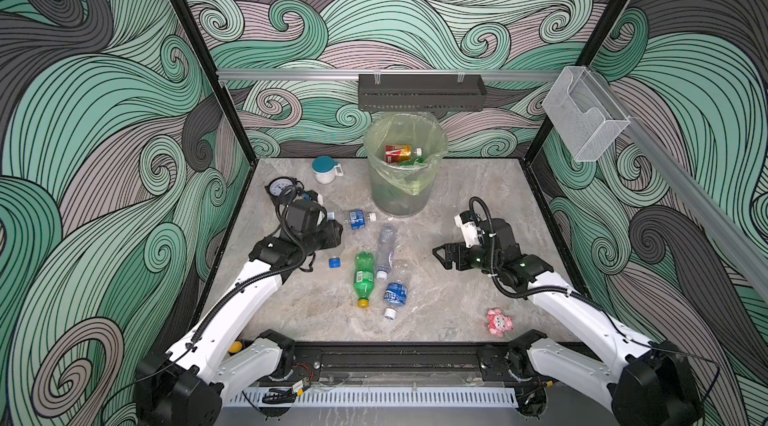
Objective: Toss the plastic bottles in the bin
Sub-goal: 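Lift the water bottle with the left gripper and release it over the bin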
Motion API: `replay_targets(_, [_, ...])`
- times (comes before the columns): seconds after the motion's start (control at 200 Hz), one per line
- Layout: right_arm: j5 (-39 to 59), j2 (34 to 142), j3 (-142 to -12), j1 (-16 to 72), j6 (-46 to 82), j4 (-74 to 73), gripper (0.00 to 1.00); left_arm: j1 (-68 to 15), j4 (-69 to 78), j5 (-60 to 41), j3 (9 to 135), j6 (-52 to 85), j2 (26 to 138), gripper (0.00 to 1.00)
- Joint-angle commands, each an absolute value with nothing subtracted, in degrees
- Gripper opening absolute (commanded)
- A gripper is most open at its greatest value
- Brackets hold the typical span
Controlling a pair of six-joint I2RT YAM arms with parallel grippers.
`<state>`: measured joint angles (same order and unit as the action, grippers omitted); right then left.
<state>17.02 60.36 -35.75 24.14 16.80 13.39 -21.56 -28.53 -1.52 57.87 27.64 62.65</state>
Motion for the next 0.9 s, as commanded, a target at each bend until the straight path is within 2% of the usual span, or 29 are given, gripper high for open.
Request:
replay_targets(0.0, [18.34, 60.91, -35.57, 24.09, 17.54, 12.08, 0.93, -22.01, -23.49, -8.04, 72.52, 26.55, 70.28, 0.49])
replay_targets(0.11, [19.32, 60.56, -35.77, 24.17, 18.83, 11.23, 0.93, -23.58, -23.06, -9.85, 94.59, 27.76, 85.29, 0.5])
replay_targets(0.135, [19.45, 60.47, -35.86, 24.26, 19.29, 11.0, 0.93, -24.01, -23.38, -10.51, 100.11, 28.15, 89.13, 0.57])
replay_targets(0.175, [19.66, 60.47, -36.46, 24.31, 19.67, 11.34, 0.93, -24.38, -25.44, -11.49, 109.53, 28.89, 95.11, 0.79])
replay_targets(0.2, [19.81, 60.37, -36.85, 24.41, 19.76, 11.84, 0.93, -24.64, -27.15, -12.61, 115.43, 29.06, 98.51, 0.84])
replay_targets(0.225, [19.87, 60.27, -37.18, 24.57, 19.77, 12.35, 0.93, -24.73, -29.14, -13.43, 120.9, 29.08, 102.28, 0.94])
replay_targets(0.29, [19.78, 59.75, -37.7, 24.85, 19.61, 13.75, 0.93, -25.11, -35.11, -14.12, 132.65, 29.18, 108.83, 0.95])
replay_targets(0.34, [19.61, 59.18, -37.85, 25.06, 19.23, 14.7, 0.93, -25.25, -37.82, -14.48, 136.17, 29.09, 110.86, 0.95])
replay_targets(0.44, [18.87, 57.95, -37.47, 25.14, 18.96, 15.77, 0.93, -25.16, -34.77, -13.73, 127.75, 28.69, 106.22, 0.95])
replay_targets(0.58, [18.81, 58.38, -37.28, 25.27, 18.97, 15.8, 0.93, -24.82, -23.33, -9.31, 103.23, 28.16, 91.86, 0.99])
replay_targets(0.896, [16.3, 65.04, -39.78, 29.12, 19.73, 15.29, 0.91, -23.56, -29.68, -0.58, 77.77, 23.45, 70.26, 0.99])
